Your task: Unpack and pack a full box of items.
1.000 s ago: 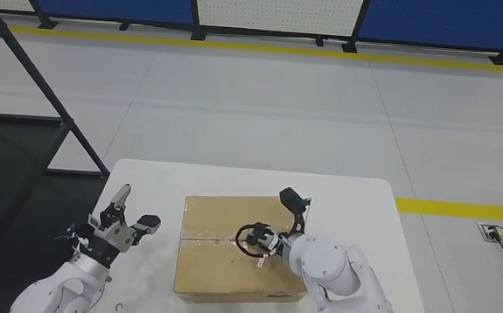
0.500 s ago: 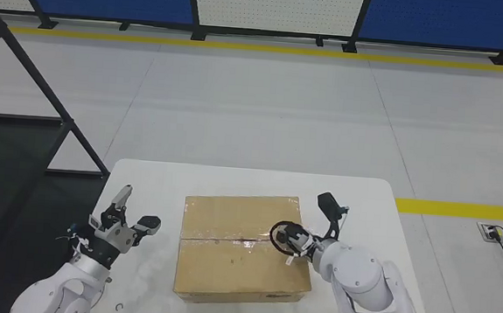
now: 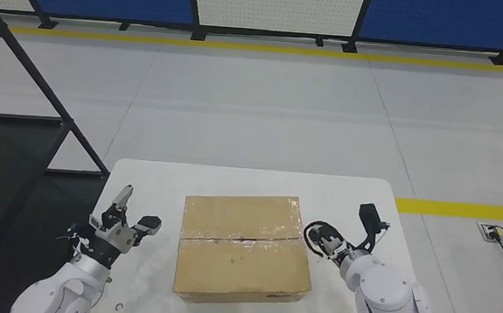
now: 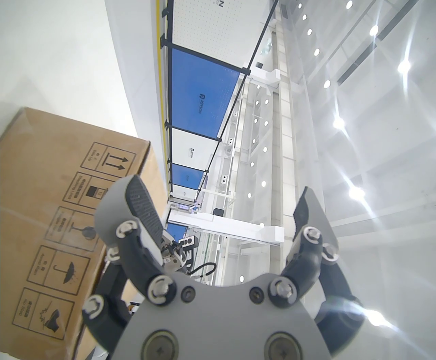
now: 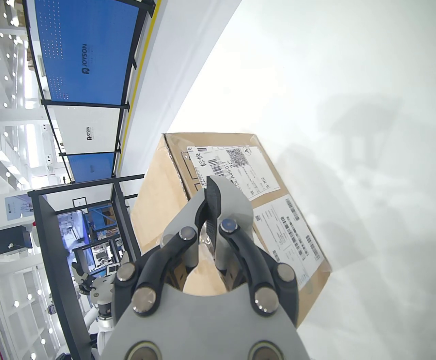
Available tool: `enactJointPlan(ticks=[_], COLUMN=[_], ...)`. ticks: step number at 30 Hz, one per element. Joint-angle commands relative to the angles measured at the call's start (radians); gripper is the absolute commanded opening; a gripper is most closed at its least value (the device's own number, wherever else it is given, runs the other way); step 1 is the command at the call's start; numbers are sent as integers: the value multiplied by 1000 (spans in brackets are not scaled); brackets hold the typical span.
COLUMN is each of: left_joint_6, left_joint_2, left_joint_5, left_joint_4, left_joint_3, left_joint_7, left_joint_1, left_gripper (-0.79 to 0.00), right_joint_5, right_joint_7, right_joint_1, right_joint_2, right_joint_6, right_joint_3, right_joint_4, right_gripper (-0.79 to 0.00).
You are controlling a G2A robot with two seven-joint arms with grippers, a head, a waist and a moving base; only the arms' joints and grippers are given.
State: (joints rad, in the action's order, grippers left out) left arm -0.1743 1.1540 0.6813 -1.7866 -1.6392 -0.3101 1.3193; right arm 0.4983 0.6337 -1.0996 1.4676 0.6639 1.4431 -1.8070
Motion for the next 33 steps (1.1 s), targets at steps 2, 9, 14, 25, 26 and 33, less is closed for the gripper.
enactJointPlan(ticks=[2, 9, 14, 25, 26, 33], left_joint_6=[1, 1, 2, 5, 7, 10], left_joint_2=[0, 1, 2, 2, 2, 3], left_joint_5=[0, -2, -2, -1, 0, 0], left_joint_4=[0, -2, -1, -1, -1, -4], left_joint_3=[0, 0, -1, -7, -8, -9], left_joint_7=[3, 6, 6, 4, 4, 0], left_joint_1=[1, 3, 4, 10, 11, 16], left_gripper=[0, 0, 0, 0, 0, 0], right_joint_5=[-12, -6, 2, -22, -34, -77], right_joint_7=[-12, -14, 10, -49, -72, -57], right_joint_1=[-1, -17, 4, 3, -8, -68], right_joint_2=[-1, -8, -13, -18, -17, -22], right_joint_6=[-4, -39, -34, -55, -66, -215], right_joint_3=[0, -20, -35, -38, -34, -71], right_joint_4=[5, -6, 30, 16, 0, -64], right_gripper=[-785, -785, -785, -785, -785, -785])
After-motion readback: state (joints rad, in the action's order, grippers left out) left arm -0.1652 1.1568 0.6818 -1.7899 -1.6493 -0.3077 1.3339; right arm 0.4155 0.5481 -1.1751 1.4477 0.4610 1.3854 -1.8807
